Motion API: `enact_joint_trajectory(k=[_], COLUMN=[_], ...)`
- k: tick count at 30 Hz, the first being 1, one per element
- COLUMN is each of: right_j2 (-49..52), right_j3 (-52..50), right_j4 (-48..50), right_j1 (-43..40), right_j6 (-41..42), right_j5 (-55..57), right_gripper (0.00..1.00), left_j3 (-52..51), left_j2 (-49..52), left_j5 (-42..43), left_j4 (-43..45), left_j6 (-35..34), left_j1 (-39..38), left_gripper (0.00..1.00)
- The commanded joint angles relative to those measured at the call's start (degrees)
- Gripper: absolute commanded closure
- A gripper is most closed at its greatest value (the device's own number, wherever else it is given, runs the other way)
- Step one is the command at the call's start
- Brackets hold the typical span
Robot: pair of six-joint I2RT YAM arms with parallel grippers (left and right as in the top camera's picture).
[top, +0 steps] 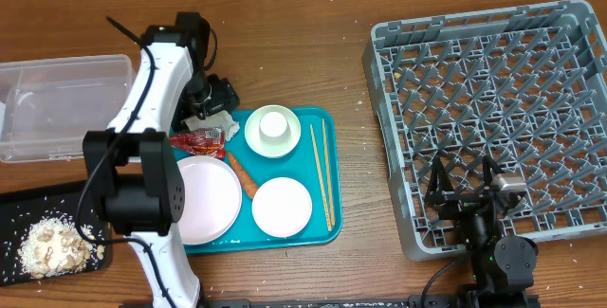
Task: Sort waste into correct bins and load items into the dishwasher
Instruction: 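Grasp the crumpled white tissue with the left gripper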
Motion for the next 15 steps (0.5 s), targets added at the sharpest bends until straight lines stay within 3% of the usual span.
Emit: enact_joint_trajectory(k=[1, 6, 15], right_j2=[-0.5, -0.5, -0.5], right_j3=[-0.6, -0.6, -0.6], right_j4=[0.3, 0.3, 0.3], right_j1=[0.3, 0.3, 0.3], right_j6=[0.2, 0.2, 0.2], right_j5=[0.5, 0.5, 0.5], right_gripper=[0.00, 0.00, 0.00], left_j3=[1.2, 1.1, 0.7], left_j2=[2.6, 3.5, 5.4], left_j5=[-1.3, -1.3, -1.2], left_j4=[1.0, 1.7, 2.0], left_j6=[-3.7, -7.5, -10.9], left_j1=[0.3, 0.2, 0.3], left_gripper=[0.06, 0.11, 0.07])
